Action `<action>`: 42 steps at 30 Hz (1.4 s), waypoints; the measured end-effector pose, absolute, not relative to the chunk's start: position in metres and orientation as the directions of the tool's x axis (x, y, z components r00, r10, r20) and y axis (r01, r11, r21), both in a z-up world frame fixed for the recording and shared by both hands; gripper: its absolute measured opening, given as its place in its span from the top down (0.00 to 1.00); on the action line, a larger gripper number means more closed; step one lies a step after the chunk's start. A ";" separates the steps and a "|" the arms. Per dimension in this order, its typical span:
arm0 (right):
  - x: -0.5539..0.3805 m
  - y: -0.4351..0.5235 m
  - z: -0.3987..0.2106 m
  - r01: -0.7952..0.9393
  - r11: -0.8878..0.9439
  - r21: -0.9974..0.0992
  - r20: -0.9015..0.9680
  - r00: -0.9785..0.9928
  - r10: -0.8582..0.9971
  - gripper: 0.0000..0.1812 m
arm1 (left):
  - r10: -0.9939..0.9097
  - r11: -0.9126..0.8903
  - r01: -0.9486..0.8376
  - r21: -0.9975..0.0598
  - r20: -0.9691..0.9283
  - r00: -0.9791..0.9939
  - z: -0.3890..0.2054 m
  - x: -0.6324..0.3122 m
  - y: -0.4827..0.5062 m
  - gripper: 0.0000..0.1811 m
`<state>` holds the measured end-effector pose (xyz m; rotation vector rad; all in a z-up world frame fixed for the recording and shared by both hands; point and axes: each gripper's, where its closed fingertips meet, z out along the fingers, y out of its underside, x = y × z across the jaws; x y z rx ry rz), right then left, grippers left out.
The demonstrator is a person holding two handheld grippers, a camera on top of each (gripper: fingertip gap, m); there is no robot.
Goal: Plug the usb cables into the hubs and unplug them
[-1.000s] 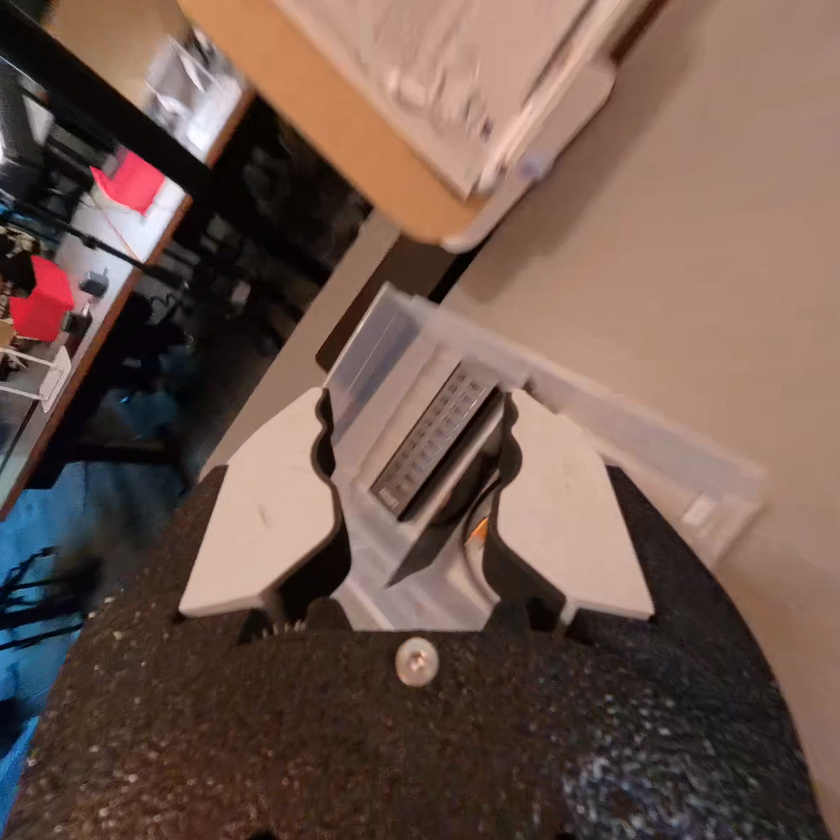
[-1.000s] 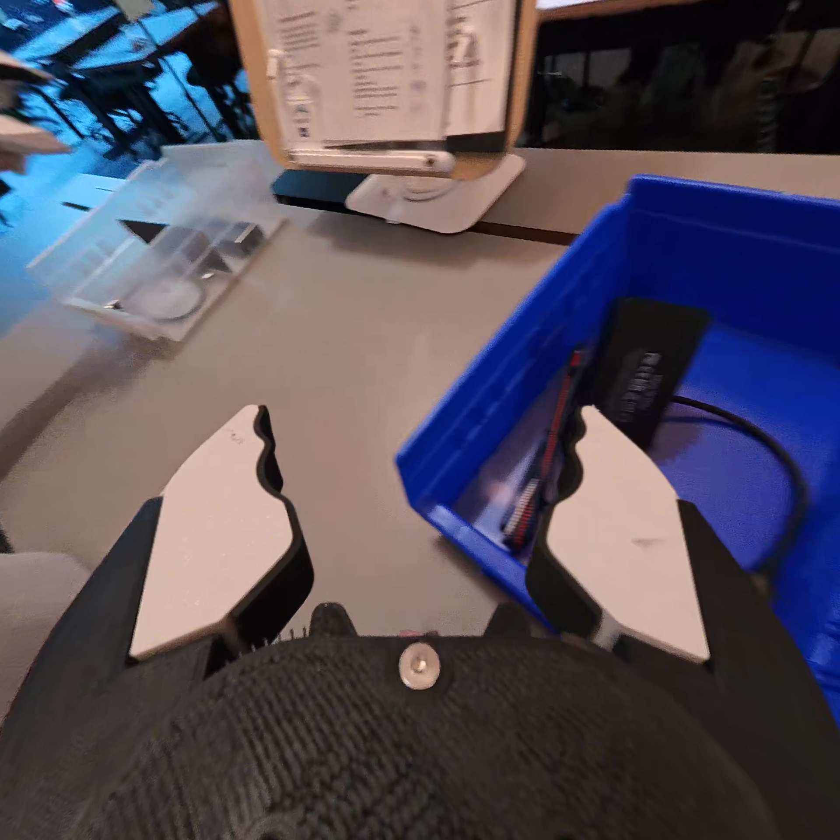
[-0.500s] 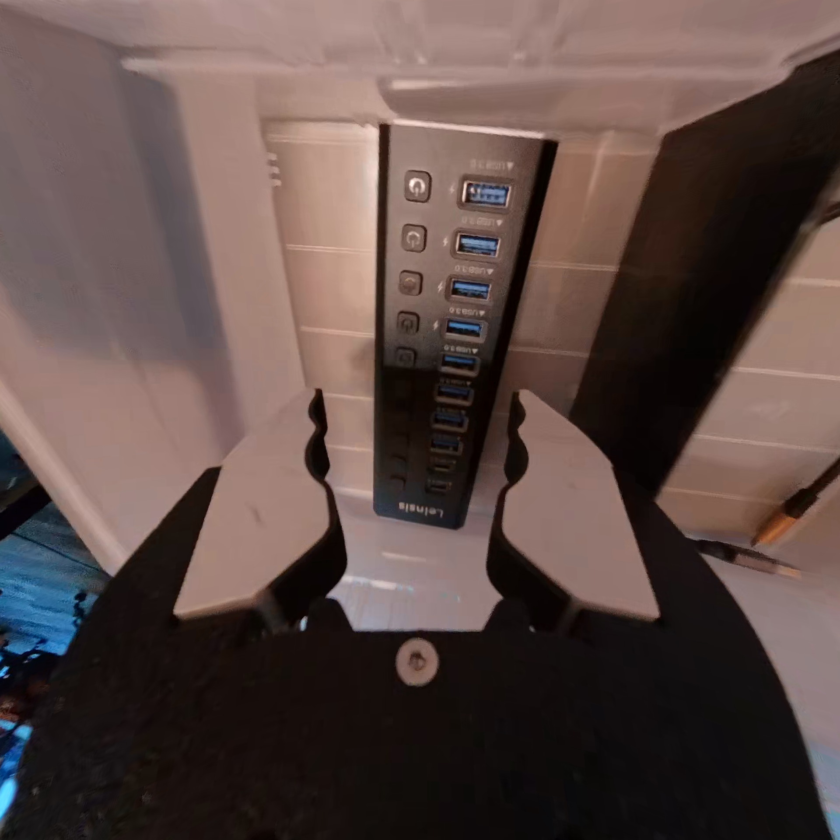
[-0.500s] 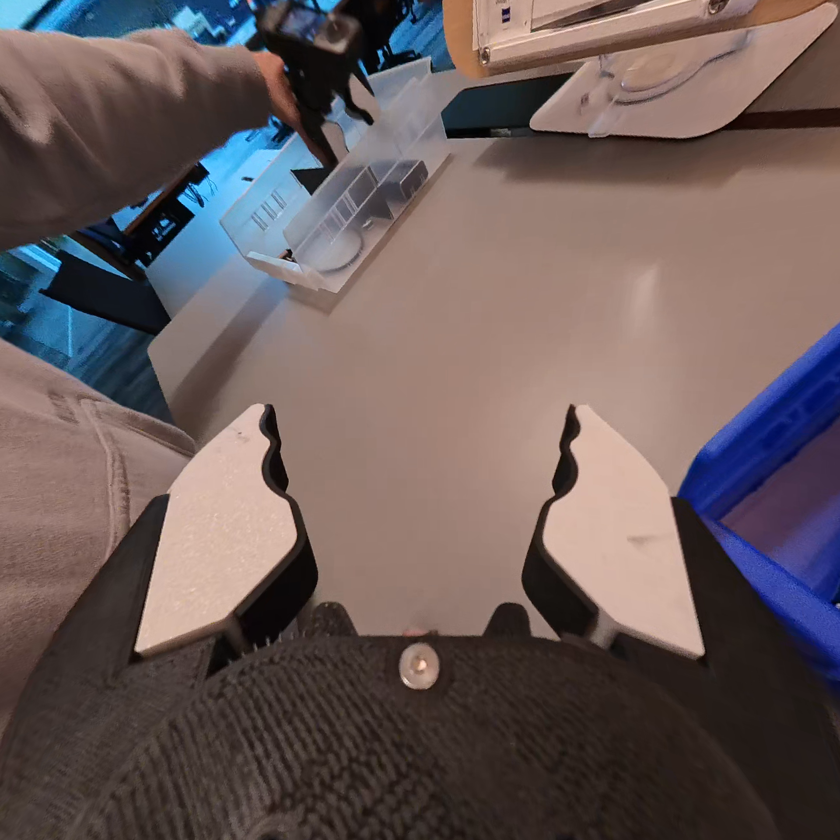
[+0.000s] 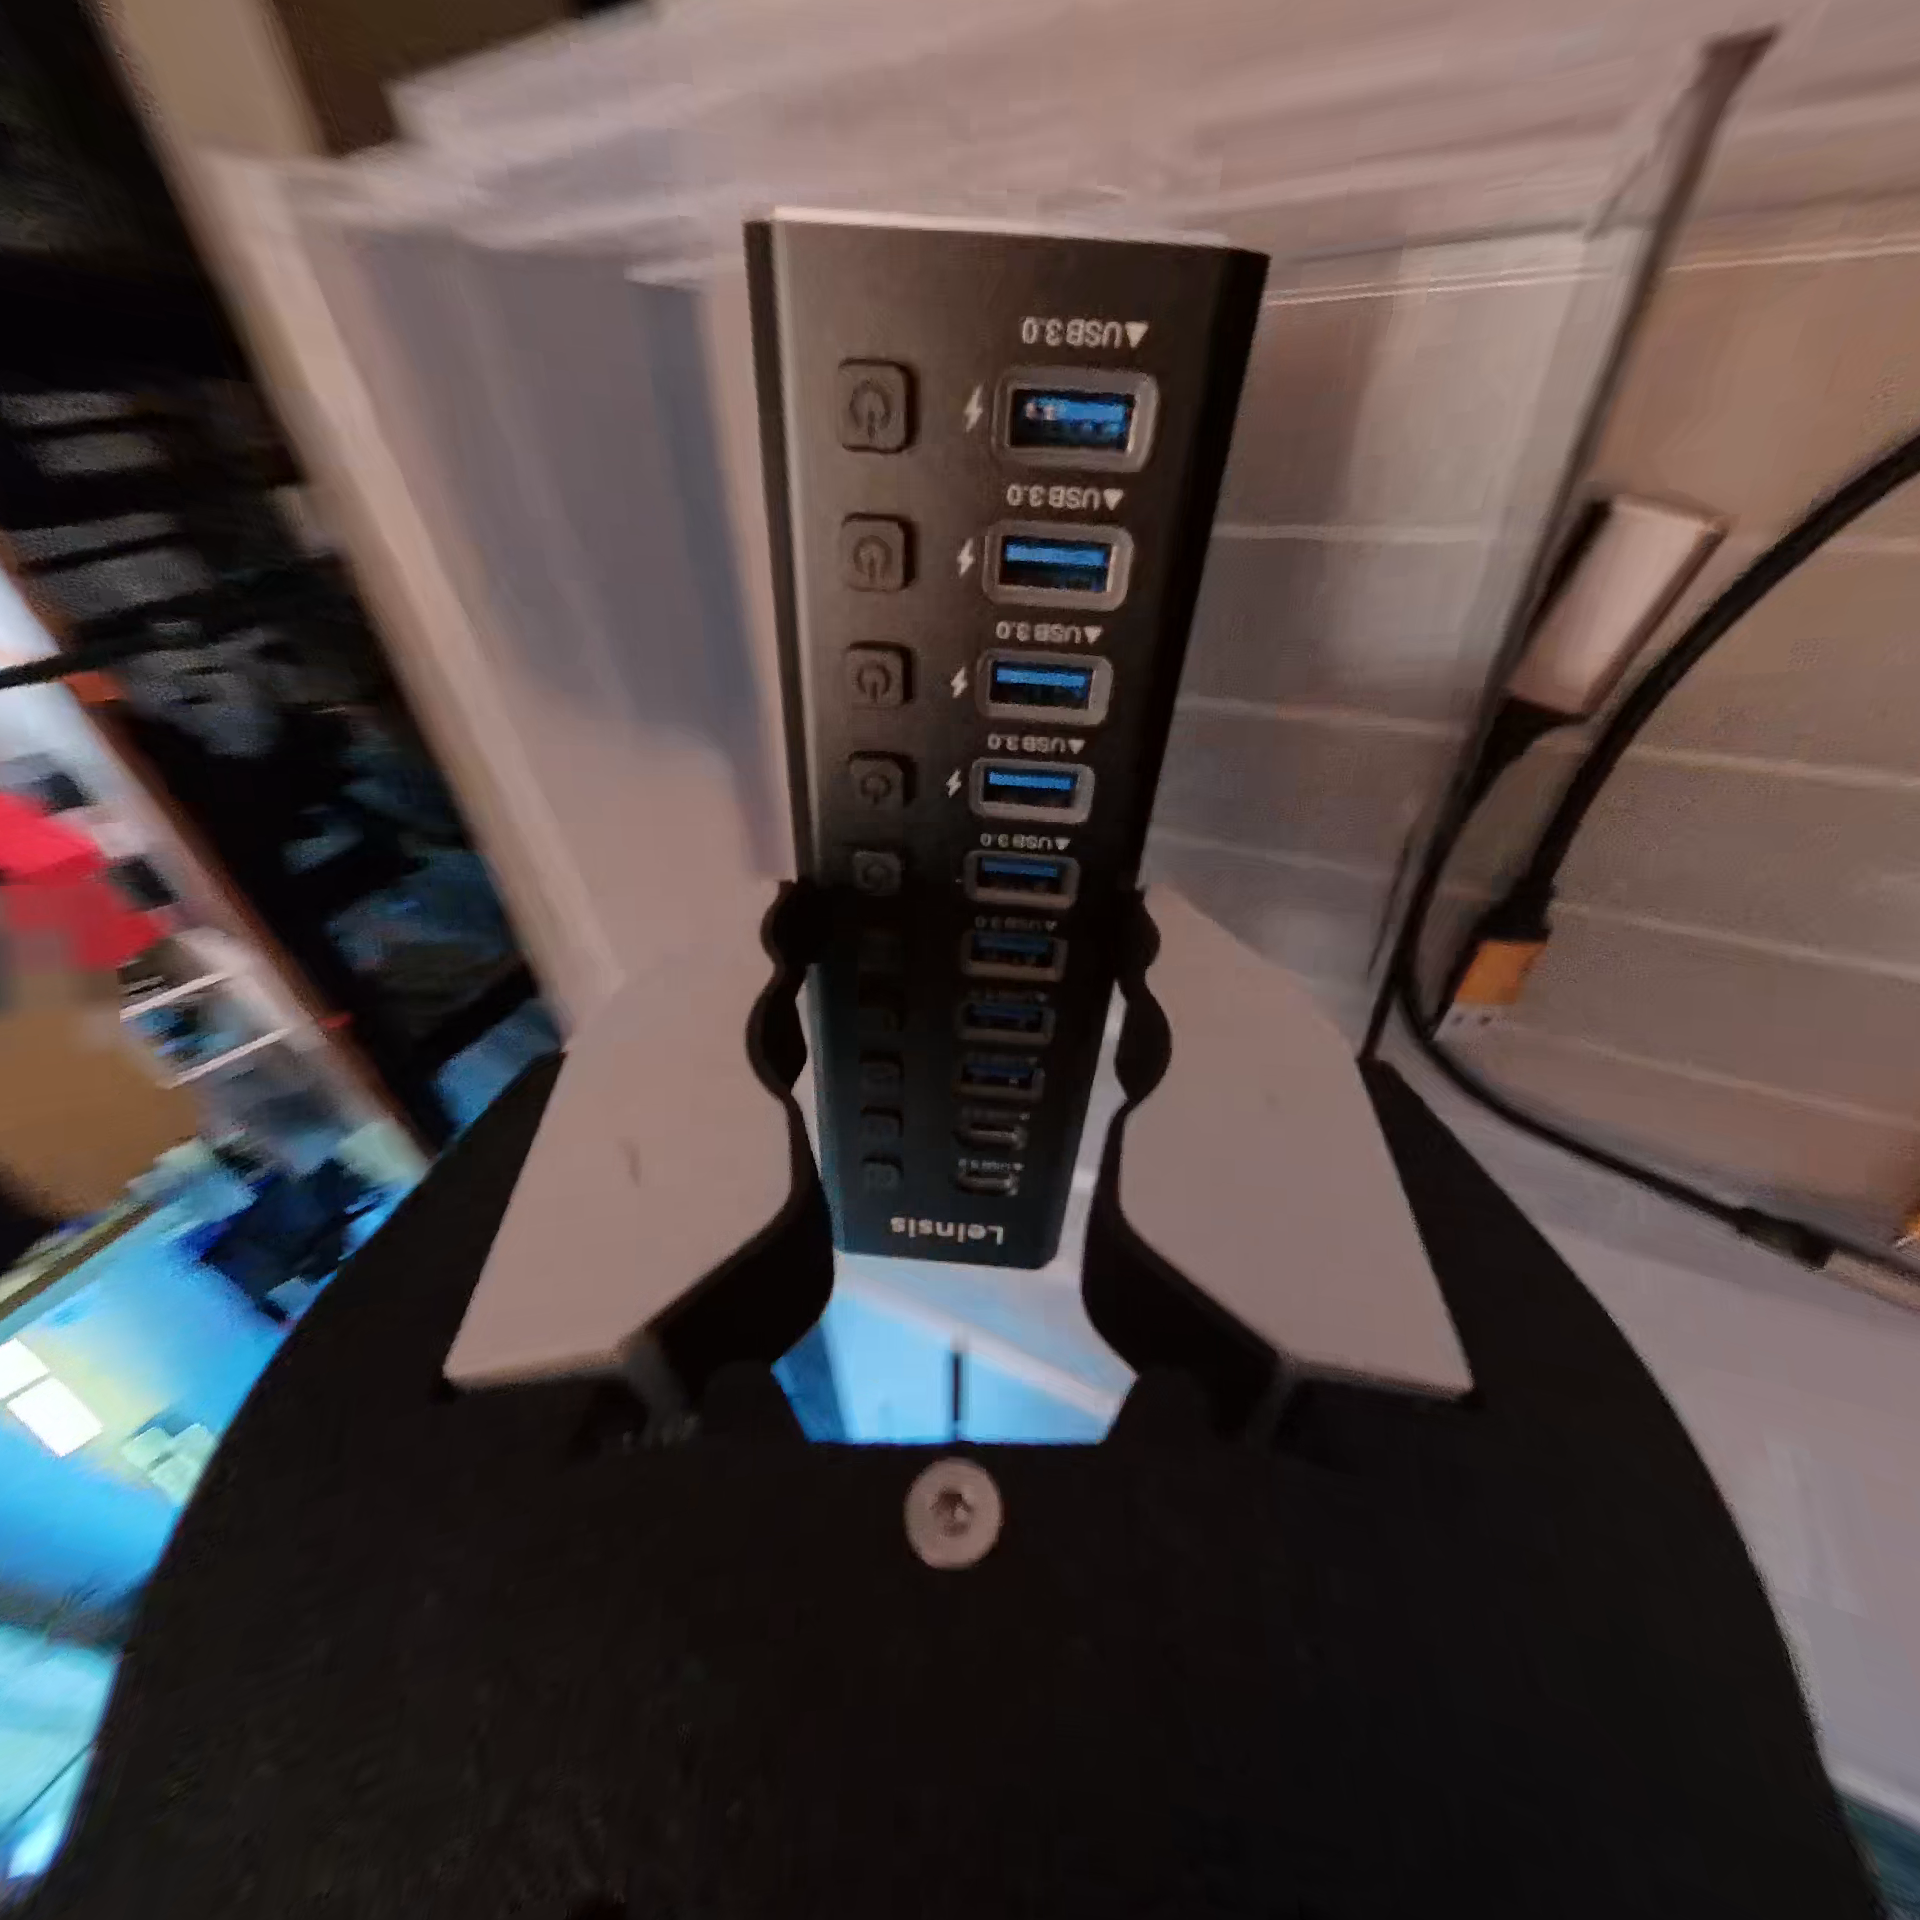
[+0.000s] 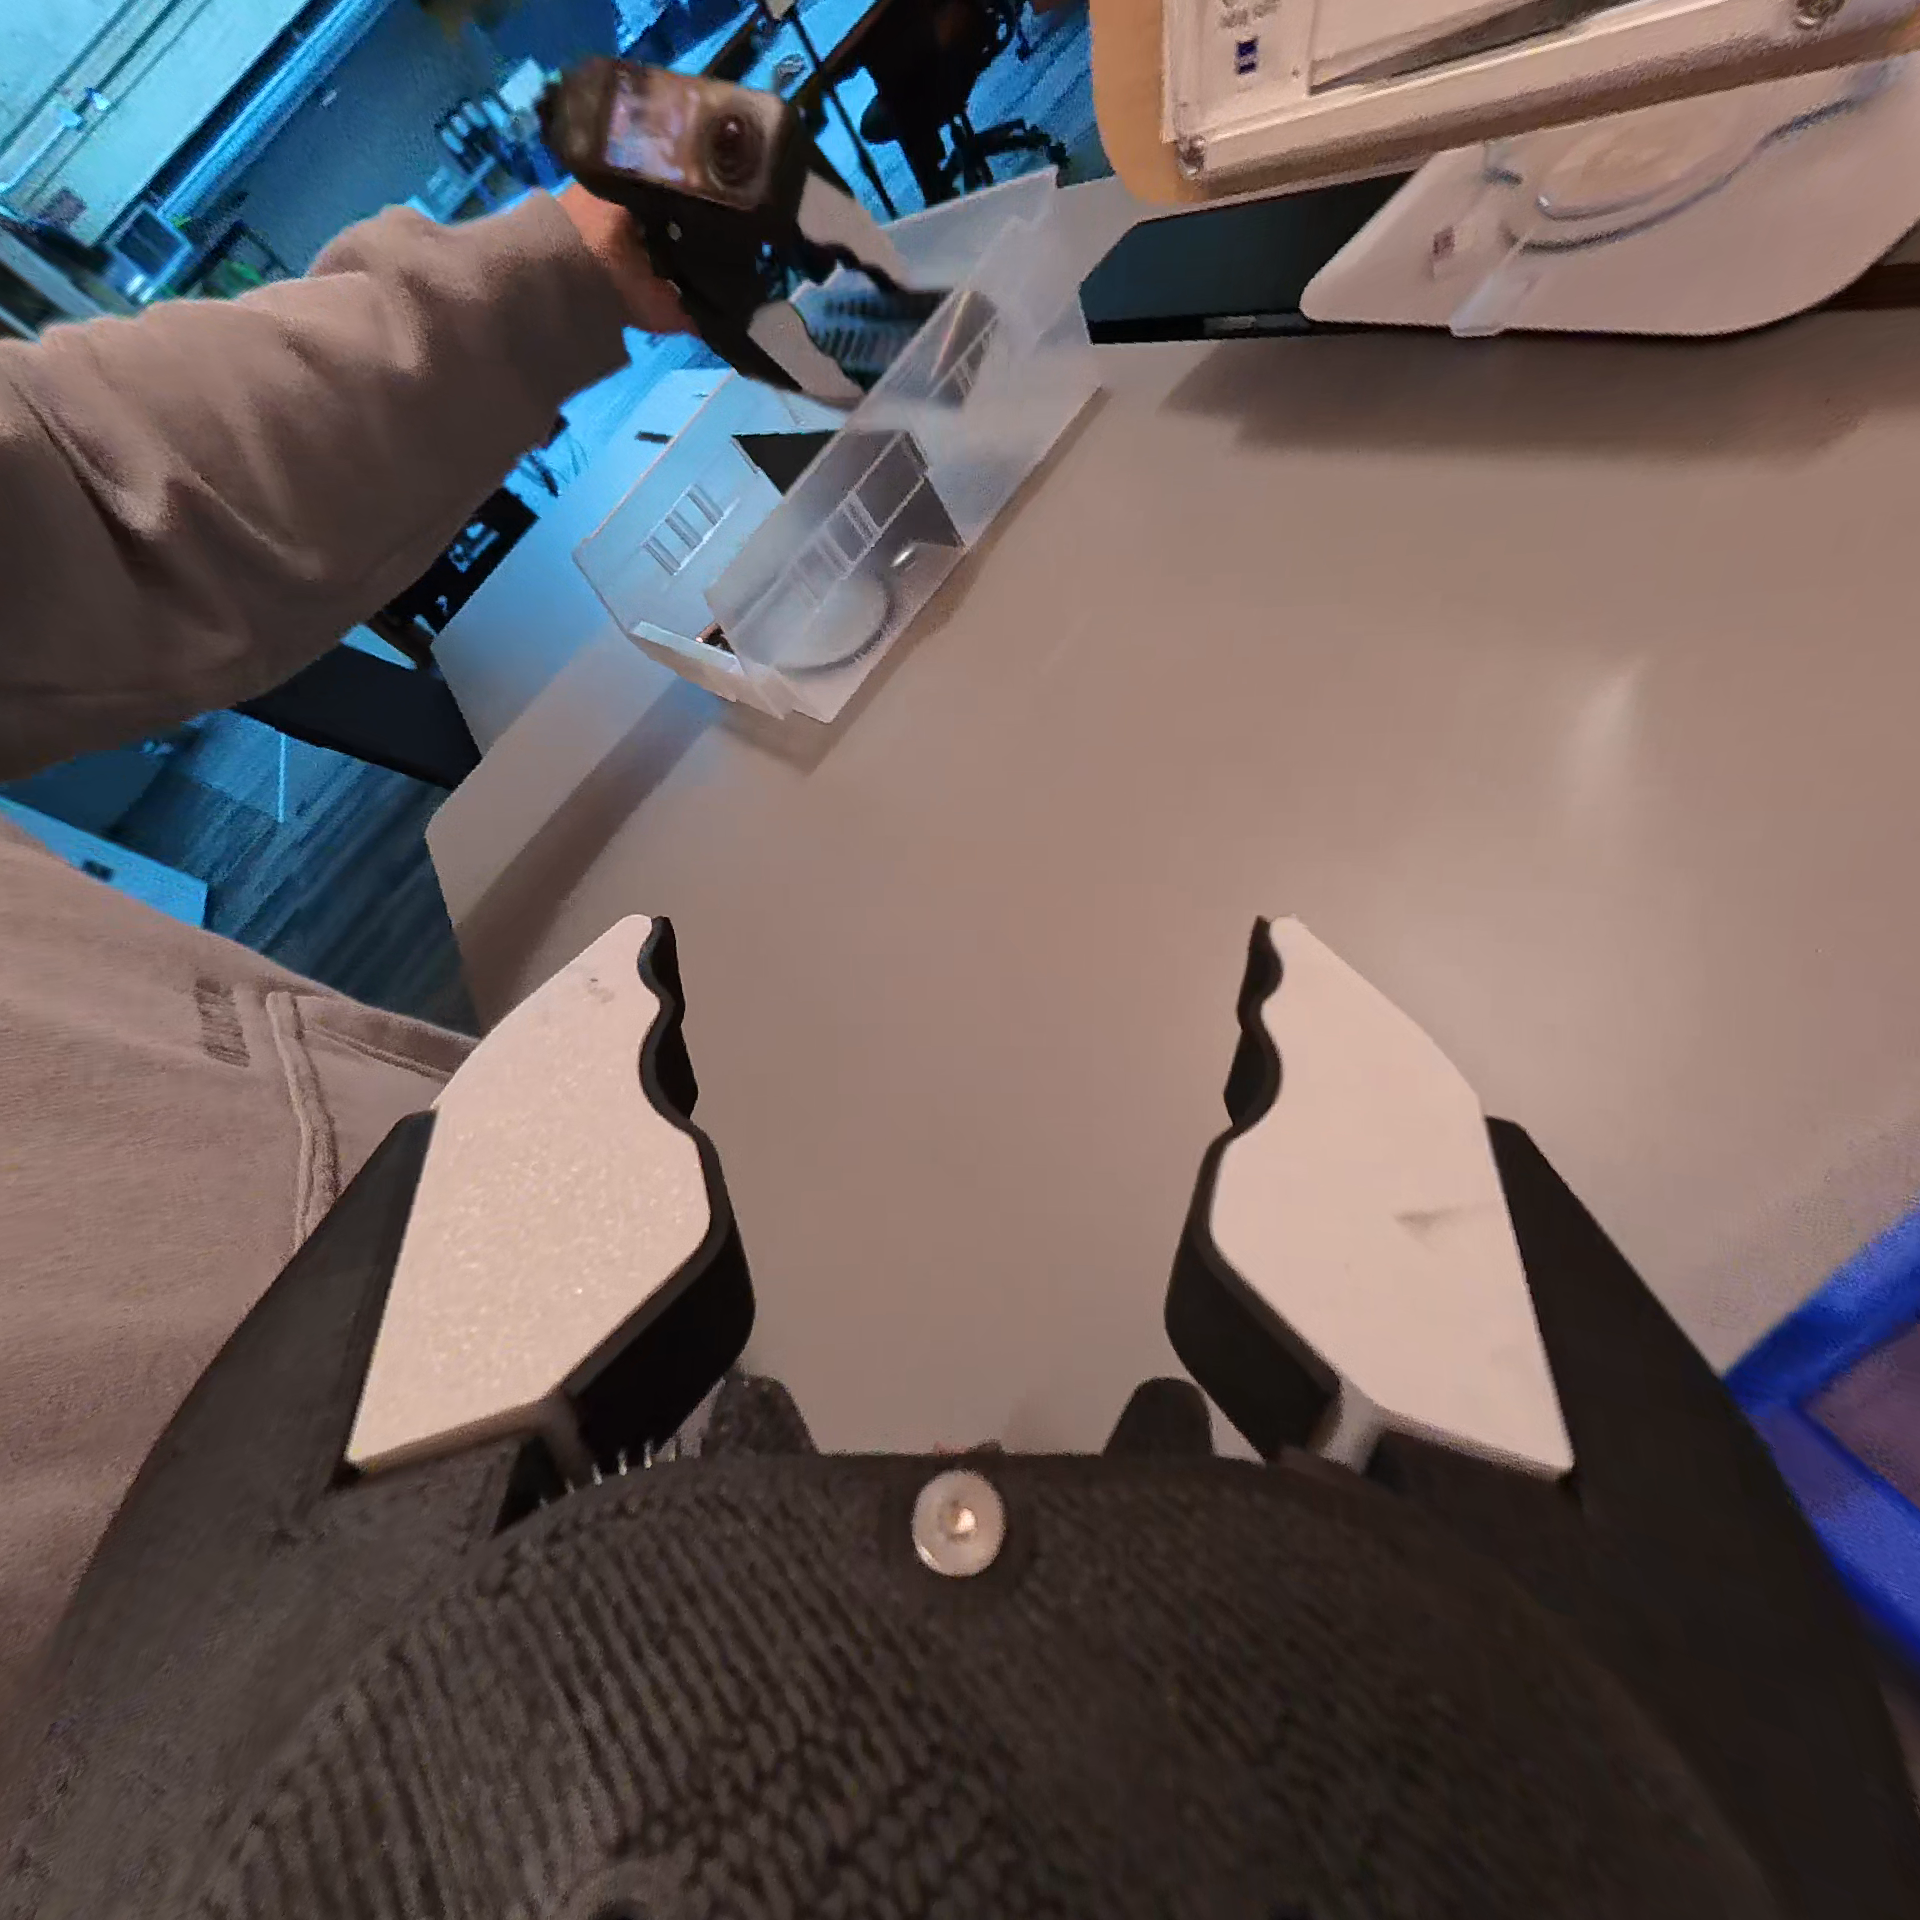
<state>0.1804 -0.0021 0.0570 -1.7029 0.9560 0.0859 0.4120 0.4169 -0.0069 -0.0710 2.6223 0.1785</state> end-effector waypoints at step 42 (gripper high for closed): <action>0.196 0.072 0.146 0.118 -0.243 -0.963 0.227 0.839 -0.494 0.82 | 0.116 -0.599 -0.786 -0.154 0.954 -0.276 0.156 0.232 0.099 0.47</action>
